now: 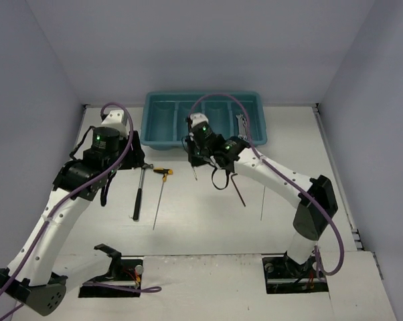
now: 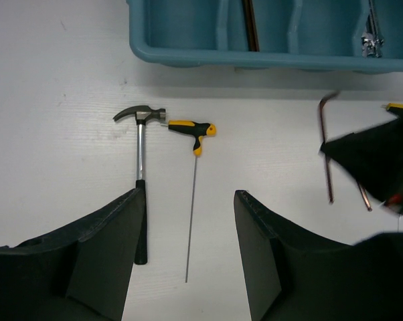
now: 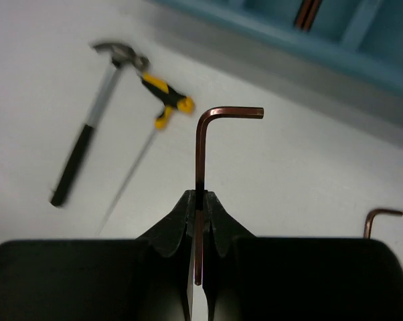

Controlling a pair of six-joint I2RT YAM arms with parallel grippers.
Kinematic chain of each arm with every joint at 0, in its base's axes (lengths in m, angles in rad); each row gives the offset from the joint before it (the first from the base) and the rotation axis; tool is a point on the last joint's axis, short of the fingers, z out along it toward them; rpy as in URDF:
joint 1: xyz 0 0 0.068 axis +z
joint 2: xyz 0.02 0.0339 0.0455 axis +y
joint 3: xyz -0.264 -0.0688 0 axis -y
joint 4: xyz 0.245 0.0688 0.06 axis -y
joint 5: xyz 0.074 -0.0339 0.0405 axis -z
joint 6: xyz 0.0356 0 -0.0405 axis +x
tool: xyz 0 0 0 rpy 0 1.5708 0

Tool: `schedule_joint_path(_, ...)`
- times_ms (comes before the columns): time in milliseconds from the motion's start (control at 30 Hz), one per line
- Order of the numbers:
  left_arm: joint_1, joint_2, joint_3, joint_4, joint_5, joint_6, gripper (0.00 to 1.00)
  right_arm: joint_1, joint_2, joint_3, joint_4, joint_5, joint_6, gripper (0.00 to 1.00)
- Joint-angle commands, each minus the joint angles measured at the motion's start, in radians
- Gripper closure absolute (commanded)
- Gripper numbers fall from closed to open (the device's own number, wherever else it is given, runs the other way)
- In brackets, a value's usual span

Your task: Sort the tools into containers

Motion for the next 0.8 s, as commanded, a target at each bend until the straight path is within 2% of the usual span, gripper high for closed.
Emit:
schedule_joint_path(0, 0.010, -0.066, -0.041, -0.021, -0.031, 0.006, 0.47, -0.060, 0.102, 0.313, 0.006, 0.036, -0.009, 1.00)
schedule_joint_path(100, 0.010, -0.105, -0.080, -0.034, -0.022, -0.007, 0.47, -0.114, 0.255, 0.551, 0.006, 0.026, 0.002, 1.00)
schedule_joint_path(133, 0.010, -0.105, -0.086, -0.039, -0.027, -0.005, 0.47, -0.114, 0.299, 0.552, 0.006, 0.023, 0.004, 1.00)
schedule_joint_path(300, 0.012, -0.130, -0.086, -0.076, -0.036, -0.004, 0.47, -0.180, 0.589, 0.909, 0.009, 0.019, 0.013, 1.00)
schedule_joint_path(400, 0.012, -0.135, -0.080, -0.089, -0.024, -0.005, 0.47, -0.204, 0.709, 1.035, 0.024, 0.046, -0.004, 1.00)
schedule_joint_path(467, 0.012, -0.141, -0.077, -0.096, -0.024, -0.008, 0.47, -0.214, 0.754, 1.063, 0.048, 0.073, -0.029, 0.97)
schedule_joint_path(567, 0.012, -0.150, -0.078, -0.095, -0.023, -0.010, 0.47, -0.233, 0.774, 1.049, 0.087, 0.078, -0.039, 0.86)
schedule_joint_path(667, 0.013, -0.146, -0.077, -0.094, -0.019, 0.001, 0.47, -0.244, 0.744, 1.006, 0.110, 0.071, -0.045, 0.71)
schedule_joint_path(767, 0.012, -0.133, -0.071, -0.093, -0.019, 0.002, 0.47, -0.251, 0.680, 0.938, 0.114, 0.066, -0.078, 0.63)
